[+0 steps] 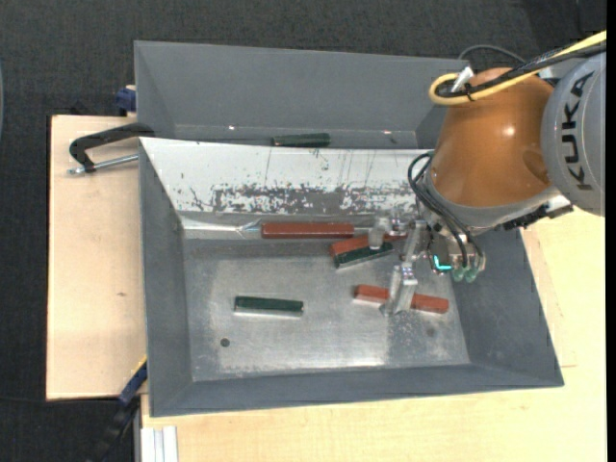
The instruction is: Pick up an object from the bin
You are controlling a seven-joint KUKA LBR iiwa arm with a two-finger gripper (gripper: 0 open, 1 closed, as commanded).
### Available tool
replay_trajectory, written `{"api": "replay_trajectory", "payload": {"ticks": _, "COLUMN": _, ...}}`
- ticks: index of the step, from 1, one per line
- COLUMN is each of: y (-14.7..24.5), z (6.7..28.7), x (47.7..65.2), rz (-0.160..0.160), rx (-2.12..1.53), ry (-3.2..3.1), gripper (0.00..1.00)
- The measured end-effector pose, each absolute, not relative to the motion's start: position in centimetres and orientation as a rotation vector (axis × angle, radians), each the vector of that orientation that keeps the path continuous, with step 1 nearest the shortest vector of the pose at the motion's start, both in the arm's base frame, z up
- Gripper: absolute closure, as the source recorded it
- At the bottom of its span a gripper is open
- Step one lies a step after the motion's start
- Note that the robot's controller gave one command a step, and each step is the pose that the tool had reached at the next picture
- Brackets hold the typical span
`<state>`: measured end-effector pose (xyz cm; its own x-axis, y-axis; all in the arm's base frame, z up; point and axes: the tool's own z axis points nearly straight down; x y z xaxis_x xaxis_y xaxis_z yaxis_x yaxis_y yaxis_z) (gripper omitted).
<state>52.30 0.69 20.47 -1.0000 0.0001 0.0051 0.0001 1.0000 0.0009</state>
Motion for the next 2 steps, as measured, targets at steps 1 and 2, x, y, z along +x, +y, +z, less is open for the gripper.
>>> {"api": "replay_trajectory", "payload": {"ticks": 1, "y": 0.7, "z": 20.8, "x": 52.5, "rz": -0.002, "rx": -0.001, "ry": -3.145, "gripper": 0.0}}
{"api": "replay_trajectory", "payload": {"ticks": 2, "y": -2.4, "z": 15.1, "x": 53.5, "rz": -0.002, "rx": -0.131, "ry": -3.145, "gripper": 0.0}}
